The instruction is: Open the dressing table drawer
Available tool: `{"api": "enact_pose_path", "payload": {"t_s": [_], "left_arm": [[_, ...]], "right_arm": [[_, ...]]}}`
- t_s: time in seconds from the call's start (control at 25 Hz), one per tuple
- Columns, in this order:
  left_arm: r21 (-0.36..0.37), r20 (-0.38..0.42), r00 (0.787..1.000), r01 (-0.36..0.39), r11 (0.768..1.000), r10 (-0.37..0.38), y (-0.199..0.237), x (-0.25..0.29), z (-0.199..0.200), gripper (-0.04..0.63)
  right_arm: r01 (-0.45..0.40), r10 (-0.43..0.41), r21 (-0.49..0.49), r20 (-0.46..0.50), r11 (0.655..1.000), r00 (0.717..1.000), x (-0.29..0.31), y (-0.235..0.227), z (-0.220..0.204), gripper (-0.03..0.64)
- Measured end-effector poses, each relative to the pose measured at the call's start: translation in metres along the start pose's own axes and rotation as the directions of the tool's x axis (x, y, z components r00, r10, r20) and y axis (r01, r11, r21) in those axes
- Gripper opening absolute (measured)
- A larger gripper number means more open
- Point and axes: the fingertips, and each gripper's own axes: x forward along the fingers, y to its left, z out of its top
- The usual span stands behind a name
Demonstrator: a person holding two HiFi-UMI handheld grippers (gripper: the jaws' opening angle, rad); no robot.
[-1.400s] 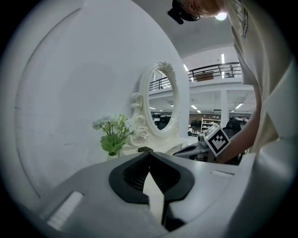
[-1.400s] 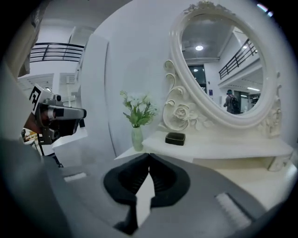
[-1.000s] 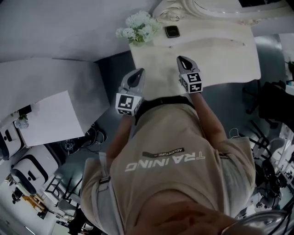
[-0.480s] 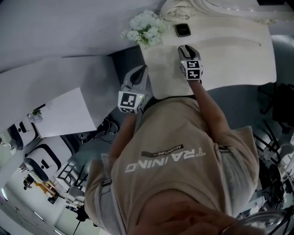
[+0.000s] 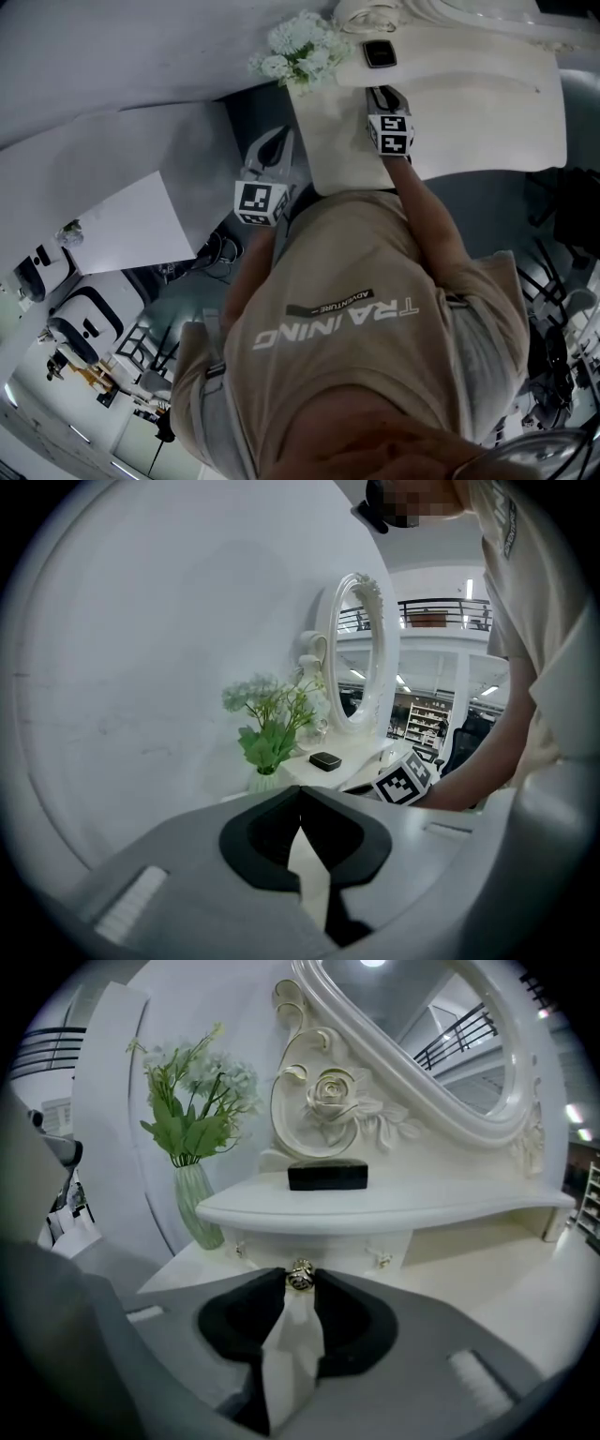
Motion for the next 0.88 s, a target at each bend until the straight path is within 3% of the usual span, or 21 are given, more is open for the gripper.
{"api": "enact_pose_path", "payload": {"t_s": [0.88], "left_arm": [[-0.002,0.038,0.998,-0.043,0.999,0.043,-0.037,-0.033,0.003,0.008]], "right_arm": [[-0.035,0.034,-0.012,-0.057,0.999,0.998,-0.052,0.007,-0.039,0.106]]}}
